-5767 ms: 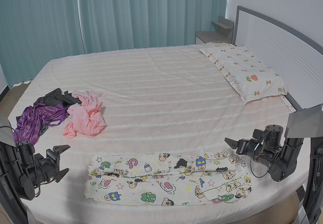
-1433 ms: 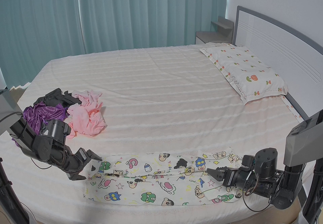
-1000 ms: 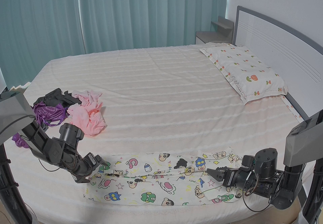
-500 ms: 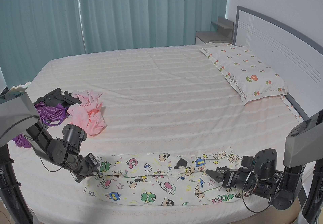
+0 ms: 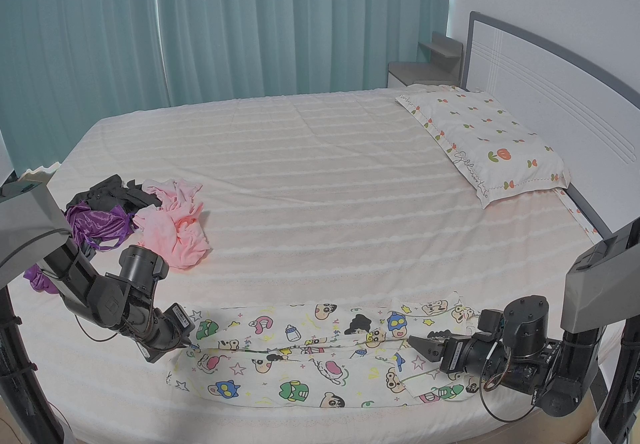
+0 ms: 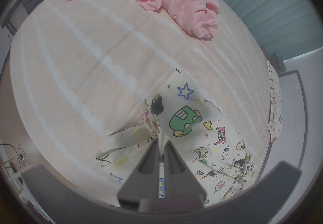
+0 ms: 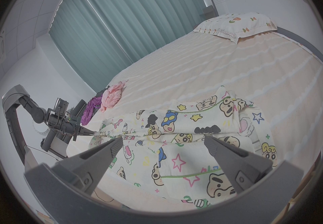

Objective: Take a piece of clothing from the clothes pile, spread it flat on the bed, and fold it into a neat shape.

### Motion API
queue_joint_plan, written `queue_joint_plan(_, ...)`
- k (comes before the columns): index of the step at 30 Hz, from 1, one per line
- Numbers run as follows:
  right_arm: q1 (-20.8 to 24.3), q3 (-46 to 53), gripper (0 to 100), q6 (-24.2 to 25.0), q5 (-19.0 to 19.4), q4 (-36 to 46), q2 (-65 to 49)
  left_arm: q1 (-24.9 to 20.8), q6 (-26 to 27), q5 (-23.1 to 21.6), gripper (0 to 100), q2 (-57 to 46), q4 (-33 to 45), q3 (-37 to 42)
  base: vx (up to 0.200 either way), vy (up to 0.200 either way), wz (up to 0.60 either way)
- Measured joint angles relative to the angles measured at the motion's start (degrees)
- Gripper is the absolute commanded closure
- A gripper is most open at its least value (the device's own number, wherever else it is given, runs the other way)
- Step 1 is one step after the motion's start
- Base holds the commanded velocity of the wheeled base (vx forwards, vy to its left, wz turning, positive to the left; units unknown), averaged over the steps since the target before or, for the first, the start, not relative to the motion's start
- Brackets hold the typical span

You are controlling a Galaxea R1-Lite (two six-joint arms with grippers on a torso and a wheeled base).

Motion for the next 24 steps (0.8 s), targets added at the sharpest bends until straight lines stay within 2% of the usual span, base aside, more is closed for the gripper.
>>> queue_joint_plan(7,0.0,0.0,0,0.0,0.0,0.0,0.0,0.0,0.2,0.0,100,-0.2,0.0,-0.4,0.000,0.000,0.00)
queue_joint_plan(8,0.0,0.0,0,0.0,0.0,0.0,0.0,0.0,0.2,0.0,0,-0.2,0.0,-0.4,0.000,0.000,0.00)
queue_joint_plan(17,0.1,0.2,0,0.0,0.0,0.0,0.0,-0.3,0.1,-0.1,0,-1.8,0.4,0.5,0.000,0.000,0.00)
queue_joint_plan(24,0.4,0.3,0,-0.1,-0.1,0.0,0.0,-2.4,-0.6,-0.6,0,-4.9,6.3,-1.1,0.000,0.000,0.00)
